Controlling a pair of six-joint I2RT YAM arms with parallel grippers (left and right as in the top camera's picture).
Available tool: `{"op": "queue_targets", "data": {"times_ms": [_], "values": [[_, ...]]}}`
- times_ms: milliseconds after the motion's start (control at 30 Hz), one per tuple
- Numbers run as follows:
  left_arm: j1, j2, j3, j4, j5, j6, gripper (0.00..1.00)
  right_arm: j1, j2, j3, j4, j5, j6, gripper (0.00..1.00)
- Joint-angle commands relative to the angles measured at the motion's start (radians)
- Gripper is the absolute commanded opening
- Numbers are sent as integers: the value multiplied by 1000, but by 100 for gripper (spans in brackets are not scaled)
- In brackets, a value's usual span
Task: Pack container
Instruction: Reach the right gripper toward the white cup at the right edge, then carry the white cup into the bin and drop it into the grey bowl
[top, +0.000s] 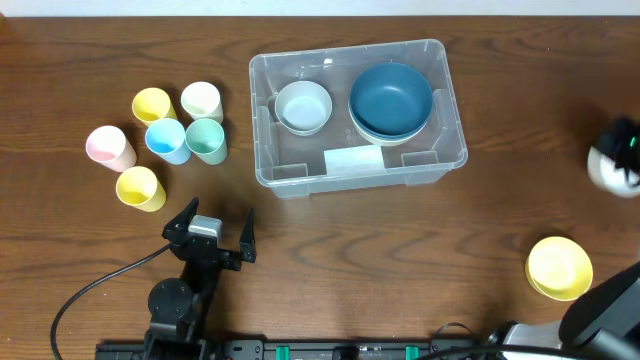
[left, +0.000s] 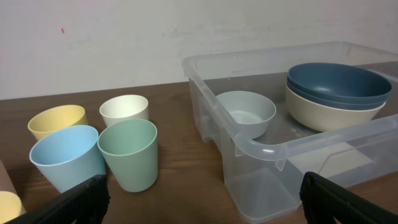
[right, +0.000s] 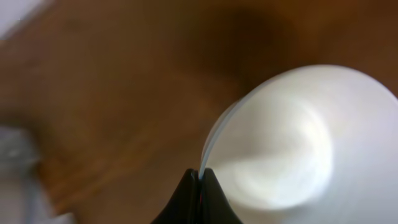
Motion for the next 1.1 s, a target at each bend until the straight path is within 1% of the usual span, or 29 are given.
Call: {"op": "queue_targets", "data": {"times_ms": [0, 133, 200, 267, 367, 467, 533, 633, 700, 800, 1067], "values": [[6, -6, -17, -34, 8, 9, 98, 90, -7, 204, -82, -83, -98, 1], [6, -6, -17, -34, 8, 9, 98, 234, -7, 438, -199, -186, -148, 1], [6, -6, -17, -34, 8, 9, 98, 332, -7, 531, -220, -217, -148, 1], [6, -6, -17, -34, 8, 10, 98, 467, -7, 607, -213, -215, -148, 1], [6, -6, -17, -34, 8, 9, 98, 649, -7, 630, -145, -186, -147, 1], [6, -6, -17, -34, 8, 9, 98, 833, 11, 620, -75, -79, -148, 1], [6, -6, -17, -34, 8, 10, 98, 943, 46, 616, -47, -6, -154, 1], [6, -6, -17, -34, 8, 10, 98, 1063, 121, 616, -22, 67, -163, 1], [6, -6, -17, -34, 8, 9, 98, 1127, 188, 616, 0, 112, -164, 1], [6, -6, -17, -34, 8, 9, 98, 1186, 291, 616, 34, 140, -170, 1], [6, -6, -17, -34, 8, 9, 98, 1217, 490, 616, 84, 140, -169, 1]]}}
